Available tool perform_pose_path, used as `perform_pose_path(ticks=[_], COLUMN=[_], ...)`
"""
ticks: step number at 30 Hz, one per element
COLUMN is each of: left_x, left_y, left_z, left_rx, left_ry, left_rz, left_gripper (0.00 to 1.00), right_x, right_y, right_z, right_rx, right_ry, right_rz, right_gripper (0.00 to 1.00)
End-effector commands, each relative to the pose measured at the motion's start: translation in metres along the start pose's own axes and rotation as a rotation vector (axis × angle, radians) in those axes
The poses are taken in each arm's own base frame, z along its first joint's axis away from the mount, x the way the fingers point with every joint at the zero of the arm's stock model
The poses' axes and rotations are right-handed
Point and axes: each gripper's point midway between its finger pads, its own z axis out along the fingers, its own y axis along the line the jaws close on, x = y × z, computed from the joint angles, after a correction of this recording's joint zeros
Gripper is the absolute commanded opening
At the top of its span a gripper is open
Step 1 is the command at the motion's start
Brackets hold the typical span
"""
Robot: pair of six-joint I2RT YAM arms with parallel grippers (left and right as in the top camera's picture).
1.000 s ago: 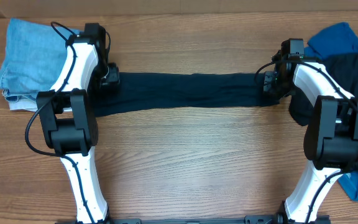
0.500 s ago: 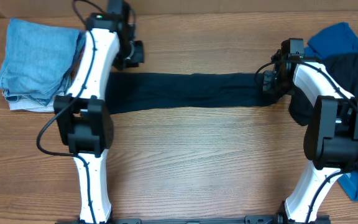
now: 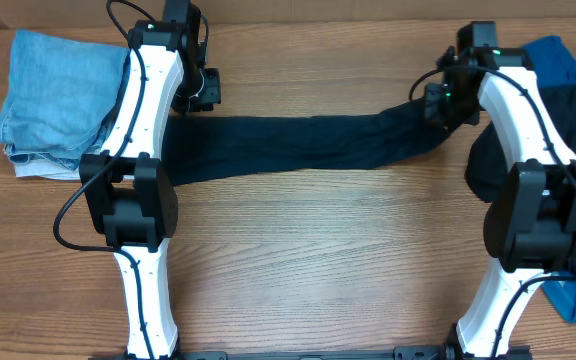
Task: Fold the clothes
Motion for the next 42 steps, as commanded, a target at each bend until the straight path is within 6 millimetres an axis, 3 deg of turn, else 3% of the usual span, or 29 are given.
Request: perform_pose_path(ticks=[1, 9, 13, 17, 36, 42], left_x=[-0.005, -0.007, -0.006, -0.005, -0.004, -0.004], left_y=[0.013, 0.035, 0.041, 0.041, 0.042, 0.042], left_z=[-0.003, -0.004, -0.004, -0.004, -0.004, -0.004], left_rx=[-0.051, -0.059, -0.062, -0.063, -0.064, -0.064], left_ry=[-0.015, -0.013, -0.005, -0.003, 0.000, 0.000], left_rz=[-0.005, -0.049, -0.060, -0.060, -0.060, -0.060], left_gripper=[0.21, 0.22, 0.22, 0.22, 0.27, 0.28], right_x=[-0.002, 0.032, 0.031, 0.030, 0.047, 0.060], right_y=[0.055, 0.152, 0.196, 0.226, 0.284, 0.307], right_z=[-0.006, 0.000, 0.000, -0.001, 0.008, 0.026], right_rx=[-0.044, -0.087, -0.130, -0.163, -0.247, -0.351], right_ry=[-0.015, 0.013, -0.063, -0.119, -0.192, -0.152], right_rz=[-0.124, -0.338, -0.422, -0.475, -0.580, -0.605], right_gripper=[0.04, 0.04, 0.04, 0.04, 0.04, 0.05])
